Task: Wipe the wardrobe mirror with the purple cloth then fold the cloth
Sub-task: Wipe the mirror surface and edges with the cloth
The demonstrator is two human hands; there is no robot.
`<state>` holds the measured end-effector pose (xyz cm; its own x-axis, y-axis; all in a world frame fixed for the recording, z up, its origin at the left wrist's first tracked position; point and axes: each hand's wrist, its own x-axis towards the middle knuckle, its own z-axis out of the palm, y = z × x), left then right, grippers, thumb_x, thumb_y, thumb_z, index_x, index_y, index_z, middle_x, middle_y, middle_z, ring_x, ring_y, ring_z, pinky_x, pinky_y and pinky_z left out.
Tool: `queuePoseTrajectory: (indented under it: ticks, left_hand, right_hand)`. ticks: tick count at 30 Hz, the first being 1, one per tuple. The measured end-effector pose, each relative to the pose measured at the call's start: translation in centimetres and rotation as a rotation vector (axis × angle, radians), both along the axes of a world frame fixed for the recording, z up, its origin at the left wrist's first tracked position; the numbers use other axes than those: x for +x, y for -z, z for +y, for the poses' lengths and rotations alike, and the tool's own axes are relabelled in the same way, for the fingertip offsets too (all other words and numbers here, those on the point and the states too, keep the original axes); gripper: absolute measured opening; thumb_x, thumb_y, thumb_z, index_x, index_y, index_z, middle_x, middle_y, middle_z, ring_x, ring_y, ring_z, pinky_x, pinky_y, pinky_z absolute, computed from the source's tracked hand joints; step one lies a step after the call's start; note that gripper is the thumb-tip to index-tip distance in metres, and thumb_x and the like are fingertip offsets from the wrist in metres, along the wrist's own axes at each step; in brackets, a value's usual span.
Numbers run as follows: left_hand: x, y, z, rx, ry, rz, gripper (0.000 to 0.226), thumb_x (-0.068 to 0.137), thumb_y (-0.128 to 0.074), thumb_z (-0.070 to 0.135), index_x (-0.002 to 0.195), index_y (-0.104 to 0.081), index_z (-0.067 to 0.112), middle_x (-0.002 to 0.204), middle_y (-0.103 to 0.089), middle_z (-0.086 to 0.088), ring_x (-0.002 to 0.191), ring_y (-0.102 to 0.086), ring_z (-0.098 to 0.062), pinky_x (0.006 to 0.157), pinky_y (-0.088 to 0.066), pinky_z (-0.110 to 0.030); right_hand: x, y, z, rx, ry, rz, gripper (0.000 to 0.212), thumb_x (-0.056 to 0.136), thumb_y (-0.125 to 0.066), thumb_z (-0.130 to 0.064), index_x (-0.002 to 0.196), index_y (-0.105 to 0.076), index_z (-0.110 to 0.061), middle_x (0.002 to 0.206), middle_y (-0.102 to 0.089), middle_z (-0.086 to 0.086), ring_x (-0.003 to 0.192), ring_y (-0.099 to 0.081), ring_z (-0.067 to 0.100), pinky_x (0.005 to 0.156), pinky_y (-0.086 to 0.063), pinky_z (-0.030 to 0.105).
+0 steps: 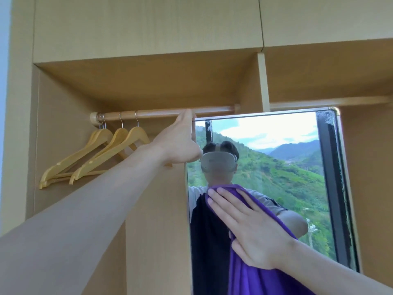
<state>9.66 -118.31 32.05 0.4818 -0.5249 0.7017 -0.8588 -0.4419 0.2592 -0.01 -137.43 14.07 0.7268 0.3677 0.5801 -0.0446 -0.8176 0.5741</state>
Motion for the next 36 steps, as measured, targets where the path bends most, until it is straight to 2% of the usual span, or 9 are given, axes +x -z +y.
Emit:
queuePoseTrajectory:
  ticks: [6,10,13,16,19,23,29,34,36]
  left_hand:
    - [0.5,0.2,-0.4,-0.053,-0.013,-0.023,0.058,0.059,-0.060,0.022,0.103,-0.025,0.040,0.105,-0.046,0.022,0.080,-0.063,-0.018,0.075,-0.056,-0.050]
    - [1.2,0.3,-0.8,-0.089,-0.013,-0.031,0.063,0.059,-0.058,0.028,0.111,-0.026,0.041,0.102,-0.041,0.030,0.085,-0.057,-0.004,0.082,-0.054,-0.045]
    - [1.4,0.2,-0.5,-0.090,0.013,-0.004,0.064,0.064,-0.066,0.027,0.109,-0.024,0.046,0.102,-0.047,0.026,0.084,-0.062,-0.013,0.080,-0.056,-0.047]
    - [1.3,0.2,-0.1,-0.074,0.050,0.054,0.061,0.063,-0.064,0.021,0.105,-0.028,0.045,0.098,-0.055,0.018,0.078,-0.065,-0.030,0.067,-0.057,-0.053]
    - [1.0,0.2,-0.1,-0.074,0.096,0.088,0.060,0.056,-0.057,0.017,0.104,-0.031,0.042,0.102,-0.056,0.010,0.083,-0.066,-0.039,0.066,-0.057,-0.059]
    - [0.6,0.3,-0.2,-0.044,0.047,0.024,0.055,0.063,-0.061,0.021,0.102,-0.028,0.041,0.106,-0.047,0.016,0.081,-0.065,-0.027,0.073,-0.057,-0.057]
    - [0.9,0.6,-0.2,-0.010,-0.029,-0.116,0.044,0.075,-0.057,0.042,0.107,-0.029,0.031,0.106,-0.036,0.012,0.080,-0.063,-0.029,0.076,-0.055,-0.054]
    - [1.3,0.6,-0.5,-0.030,-0.061,-0.215,0.042,0.083,-0.053,0.055,0.092,-0.025,0.026,0.097,-0.035,0.014,0.070,-0.057,-0.027,0.062,-0.046,-0.043]
    - [1.7,0.8,-0.5,-0.035,-0.074,-0.239,0.042,0.083,-0.053,0.057,0.091,-0.022,0.030,0.097,-0.035,0.014,0.066,-0.057,-0.023,0.056,-0.041,-0.038]
  right_hand:
    - [1.6,-5.6,1.2,0.340,-0.006,-0.273,0.090,0.084,-0.037,-0.032,0.165,-0.006,-0.011,0.174,0.006,0.002,0.160,0.009,0.019,0.128,-0.005,0.048]
    - [3.1,-4.5,3.5,0.387,-0.059,-0.258,0.092,0.083,-0.035,-0.033,0.165,0.000,-0.011,0.173,0.014,0.002,0.159,0.015,0.019,0.129,-0.004,0.049]
    - [3.2,-0.9,3.2,0.268,-0.125,-0.100,0.097,0.082,-0.043,-0.032,0.165,0.005,-0.014,0.172,0.018,-0.002,0.158,0.019,0.017,0.129,-0.001,0.047]
    - [2.0,2.9,1.5,0.214,-0.098,-0.075,0.106,0.070,-0.054,-0.035,0.165,-0.012,-0.013,0.174,0.002,0.000,0.160,0.002,0.018,0.124,-0.009,0.044]
    - [0.2,4.0,-0.9,0.257,-0.084,-0.124,0.107,0.066,-0.054,-0.035,0.164,-0.020,-0.015,0.174,-0.008,-0.001,0.160,-0.009,0.019,0.123,-0.012,0.041]
    - [-1.2,1.0,-3.1,0.394,-0.035,-0.284,0.095,0.079,-0.049,-0.032,0.165,-0.014,-0.015,0.174,-0.004,-0.001,0.161,-0.002,0.019,0.128,-0.003,0.041]
    - [0.5,-3.8,-1.4,0.495,0.004,-0.397,0.093,0.083,-0.045,-0.030,0.166,-0.006,-0.015,0.174,0.006,-0.002,0.159,0.011,0.015,0.129,0.007,0.039]
    - [1.4,-4.3,0.0,0.491,-0.051,-0.396,0.095,0.083,-0.050,-0.026,0.166,-0.005,-0.013,0.174,0.007,-0.001,0.159,0.013,0.015,0.128,0.010,0.038]
    - [1.1,-3.7,-0.7,0.442,-0.047,-0.399,0.093,0.083,-0.048,-0.028,0.166,-0.007,-0.013,0.174,0.004,-0.001,0.160,0.009,0.016,0.129,0.005,0.039]
